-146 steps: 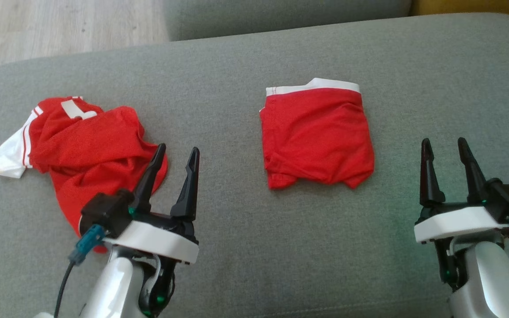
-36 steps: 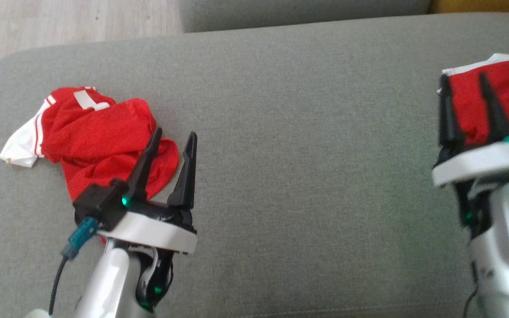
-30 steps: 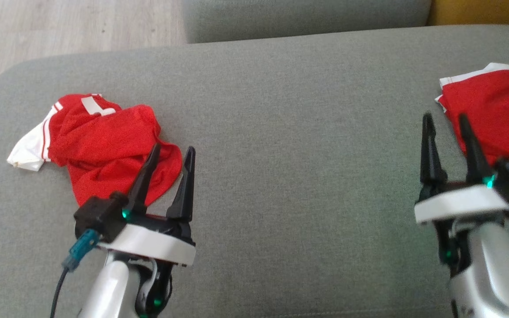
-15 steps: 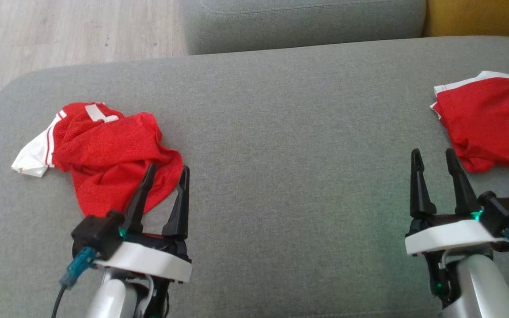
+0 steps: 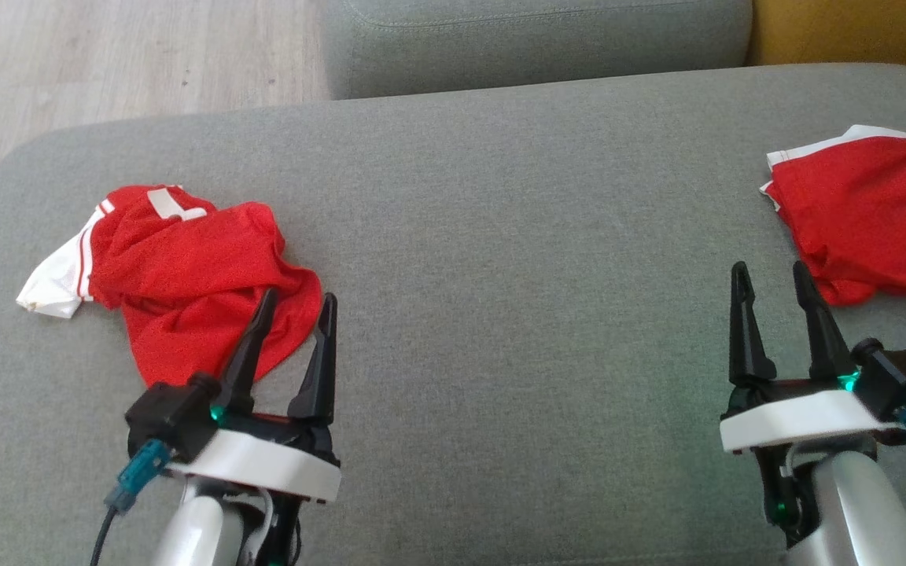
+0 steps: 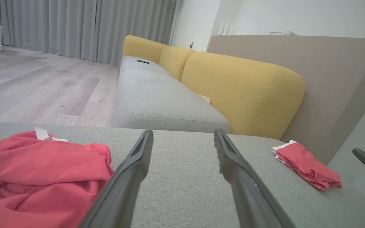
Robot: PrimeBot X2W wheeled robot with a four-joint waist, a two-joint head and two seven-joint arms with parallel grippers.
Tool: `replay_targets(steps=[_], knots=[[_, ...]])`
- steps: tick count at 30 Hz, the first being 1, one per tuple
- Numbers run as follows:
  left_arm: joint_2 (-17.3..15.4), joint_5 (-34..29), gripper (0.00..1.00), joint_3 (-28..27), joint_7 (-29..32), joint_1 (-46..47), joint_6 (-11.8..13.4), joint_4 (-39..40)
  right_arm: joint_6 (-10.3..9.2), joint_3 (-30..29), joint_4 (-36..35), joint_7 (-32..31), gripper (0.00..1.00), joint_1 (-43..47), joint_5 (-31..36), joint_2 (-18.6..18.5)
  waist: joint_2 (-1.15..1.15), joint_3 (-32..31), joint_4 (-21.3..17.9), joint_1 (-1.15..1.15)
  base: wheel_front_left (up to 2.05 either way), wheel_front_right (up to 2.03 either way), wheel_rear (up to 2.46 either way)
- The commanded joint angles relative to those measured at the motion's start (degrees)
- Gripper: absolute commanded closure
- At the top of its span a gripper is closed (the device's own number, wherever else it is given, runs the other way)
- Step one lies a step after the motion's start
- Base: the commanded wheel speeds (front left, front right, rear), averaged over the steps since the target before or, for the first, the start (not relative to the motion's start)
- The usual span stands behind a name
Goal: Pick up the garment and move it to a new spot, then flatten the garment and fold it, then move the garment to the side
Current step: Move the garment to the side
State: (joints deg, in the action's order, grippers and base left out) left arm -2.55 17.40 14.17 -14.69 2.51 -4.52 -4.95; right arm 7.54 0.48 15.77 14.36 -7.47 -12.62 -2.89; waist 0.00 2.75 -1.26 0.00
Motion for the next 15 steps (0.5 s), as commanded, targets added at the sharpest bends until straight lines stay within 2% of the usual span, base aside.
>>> replay_targets(steps=[1,9,15], knots=[[-0.32,0.36,0.00,-1.90,-0.31,1.87,0.20,2.18,-0.05,1.52,-2.19,0.62,0.00,-0.95,-0.50,0.01,0.00,-0.03,0.02,0.00,0.00,0.00,0.00],[-0.32,0.39,0.00,-1.62,-0.31,2.08,0.23,1.78,-0.05,1.75,-1.86,0.63,0.00,-0.74,-0.51,0.01,0.00,0.01,0.50,0.00,0.00,0.00,0.00],[-0.32,0.14,0.00,-1.82,-0.31,2.32,0.68,1.29,-0.05,2.88,-1.50,0.63,0.00,-0.74,-0.47,0.01,0.00,0.23,2.72,0.00,0.00,0.00,0.00]])
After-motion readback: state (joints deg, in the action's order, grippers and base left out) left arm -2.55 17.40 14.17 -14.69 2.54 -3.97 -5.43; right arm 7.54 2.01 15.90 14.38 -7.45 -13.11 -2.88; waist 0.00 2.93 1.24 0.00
